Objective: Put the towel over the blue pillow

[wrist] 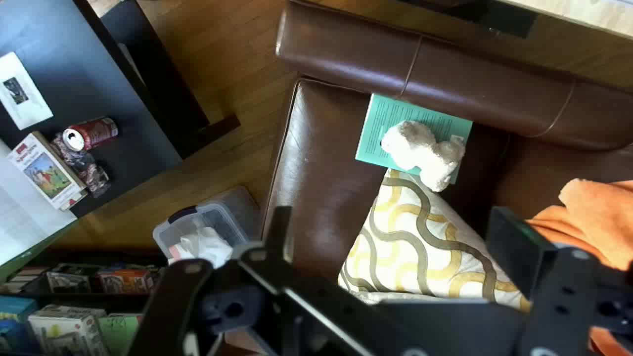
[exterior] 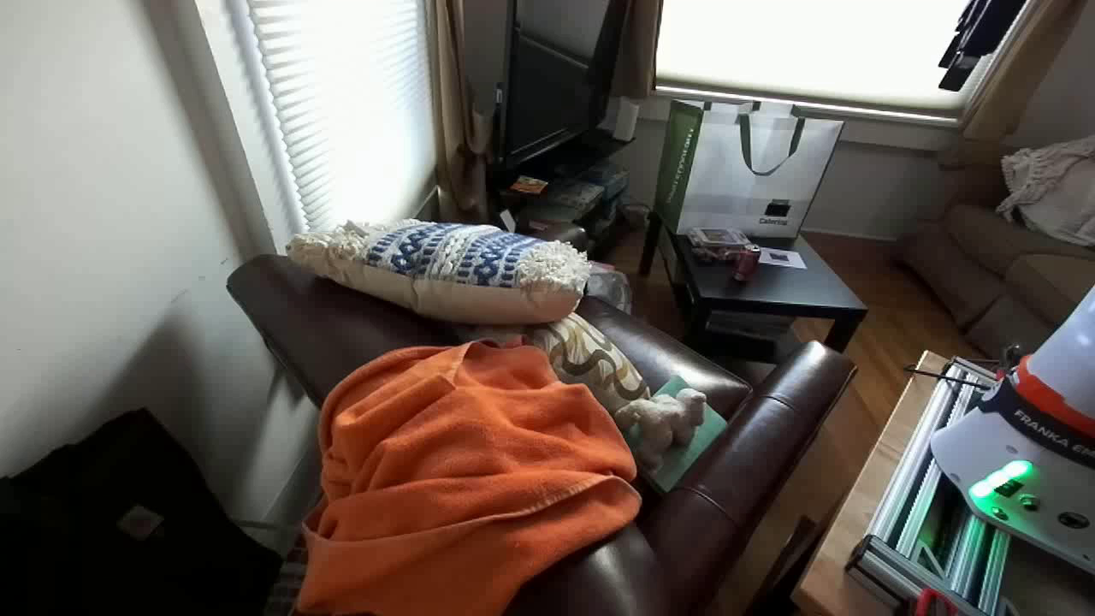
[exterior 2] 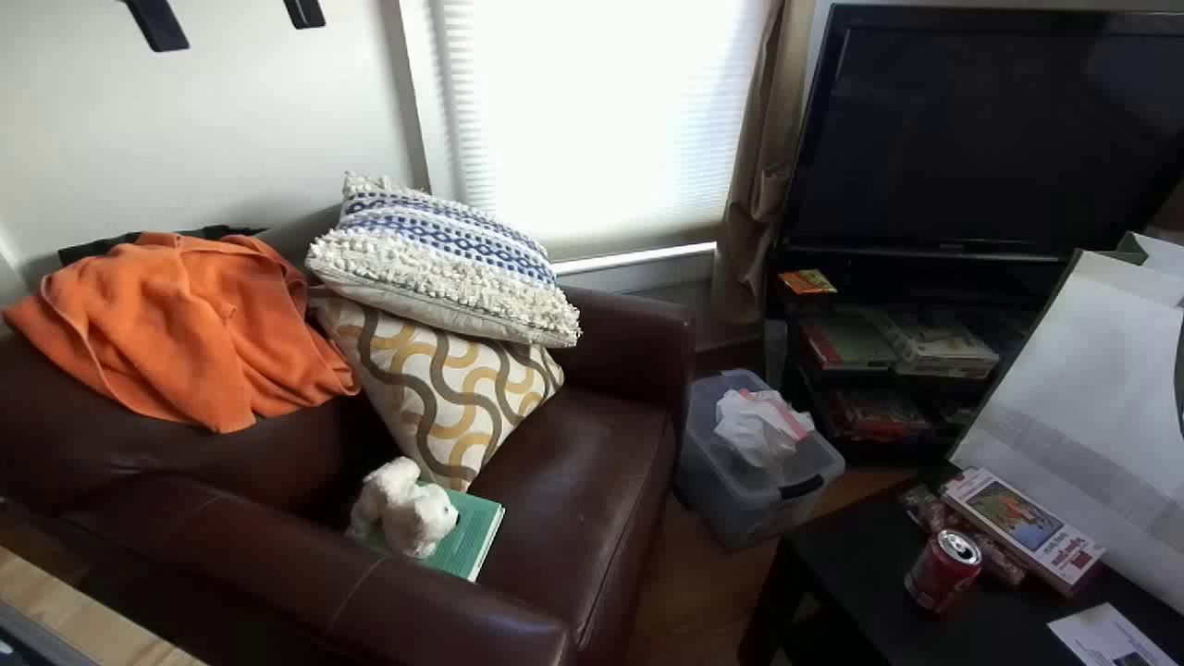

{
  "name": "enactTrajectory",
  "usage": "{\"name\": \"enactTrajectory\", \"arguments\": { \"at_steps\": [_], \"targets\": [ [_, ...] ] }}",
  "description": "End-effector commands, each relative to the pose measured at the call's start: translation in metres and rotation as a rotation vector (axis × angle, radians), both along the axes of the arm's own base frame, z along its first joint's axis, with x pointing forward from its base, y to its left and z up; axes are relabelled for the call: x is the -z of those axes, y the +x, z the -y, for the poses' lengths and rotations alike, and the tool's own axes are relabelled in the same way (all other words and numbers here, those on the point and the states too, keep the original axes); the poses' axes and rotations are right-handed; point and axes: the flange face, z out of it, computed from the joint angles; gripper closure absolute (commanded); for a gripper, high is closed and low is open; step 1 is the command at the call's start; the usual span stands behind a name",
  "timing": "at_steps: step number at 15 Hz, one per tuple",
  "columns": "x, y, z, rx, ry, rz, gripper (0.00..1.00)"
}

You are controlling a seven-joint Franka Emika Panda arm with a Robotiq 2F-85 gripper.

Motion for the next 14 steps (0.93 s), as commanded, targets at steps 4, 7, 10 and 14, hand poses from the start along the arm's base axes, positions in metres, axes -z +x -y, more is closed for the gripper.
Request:
{"name": "enactTrajectory", "arguments": {
  "at_steps": [4,7,10,14],
  "targets": [
    [-0.001,0.0,0.0,0.0,0.0,-0.001,0.0],
    [-0.001,0.0,0.0,0.0,0.0,-0.001,0.0],
    [0.003,0.013,-0.019,-0.086,0.0,-0.017,0.0],
    [0.034,0.036,-0.118,-0.31,0.079,-0.067,0.0]
  ]
}}
